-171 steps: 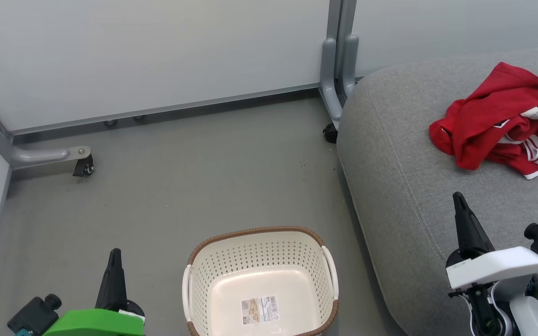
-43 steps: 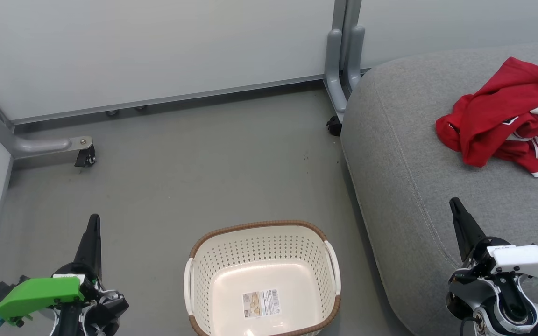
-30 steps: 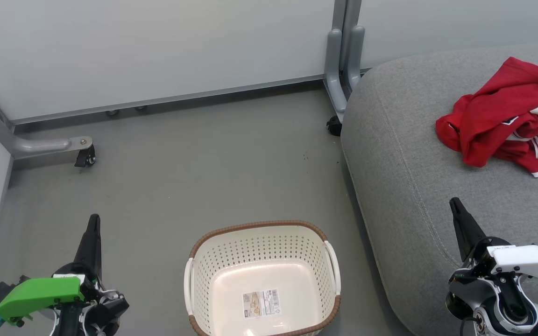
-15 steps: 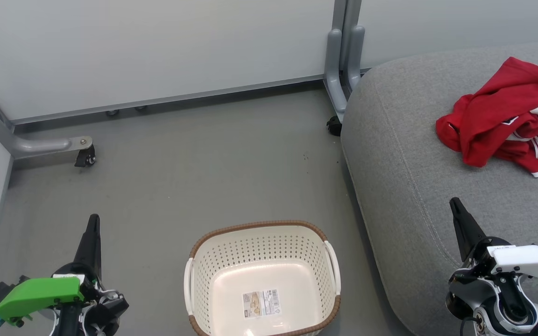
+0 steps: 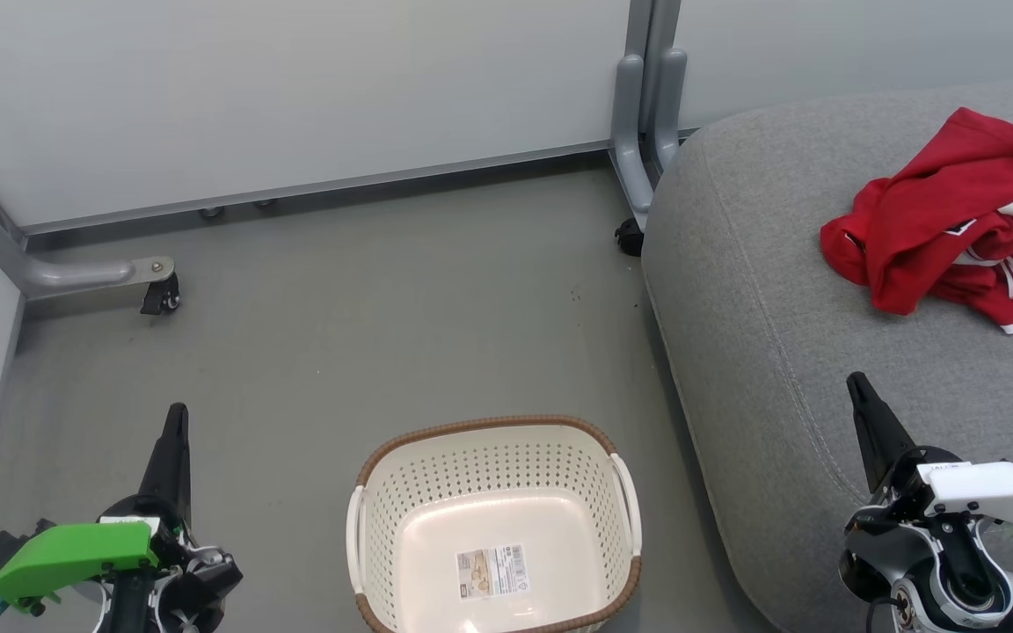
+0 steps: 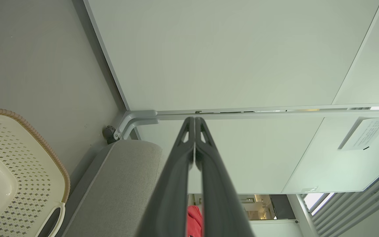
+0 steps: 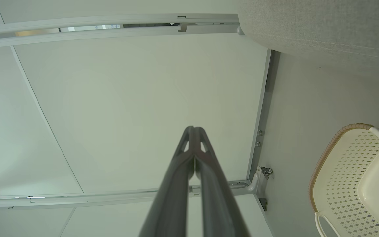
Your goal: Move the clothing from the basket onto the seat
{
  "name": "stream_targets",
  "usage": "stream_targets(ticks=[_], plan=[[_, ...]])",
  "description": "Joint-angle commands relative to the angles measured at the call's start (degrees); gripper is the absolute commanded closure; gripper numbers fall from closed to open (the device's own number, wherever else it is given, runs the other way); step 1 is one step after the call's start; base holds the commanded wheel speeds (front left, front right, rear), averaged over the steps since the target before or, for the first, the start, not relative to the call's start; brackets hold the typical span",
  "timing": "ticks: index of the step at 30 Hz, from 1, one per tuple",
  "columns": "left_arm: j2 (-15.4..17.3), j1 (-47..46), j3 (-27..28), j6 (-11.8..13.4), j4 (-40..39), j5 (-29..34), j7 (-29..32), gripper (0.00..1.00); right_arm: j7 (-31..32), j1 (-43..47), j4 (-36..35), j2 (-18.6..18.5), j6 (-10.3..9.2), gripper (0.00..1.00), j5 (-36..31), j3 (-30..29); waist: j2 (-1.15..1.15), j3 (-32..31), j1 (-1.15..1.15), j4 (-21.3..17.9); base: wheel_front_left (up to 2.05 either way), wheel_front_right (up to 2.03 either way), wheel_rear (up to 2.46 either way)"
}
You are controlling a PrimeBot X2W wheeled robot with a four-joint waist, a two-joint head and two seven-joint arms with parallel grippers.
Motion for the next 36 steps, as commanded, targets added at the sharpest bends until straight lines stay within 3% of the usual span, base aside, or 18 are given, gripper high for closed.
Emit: stream_targets(ticks=[1,36], plan=[[0.1,-0.7,0.3,-0.3,0.1,0.1,0.2,1.00,0.2,-0.3,0.1,0.0,0.02,1.00,-0.2,-0.1,0.00,0.0,0.00,0.0,0.00,0.00,0.00],[0.0,-0.7,0.4,-0.3,0.1,0.3,0.3,1.00,0.2,-0.3,0.1,0.0,0.02,1.00,-0.3,-0.2,0.00,0.0,0.00,0.0,0.00,0.00,0.00]])
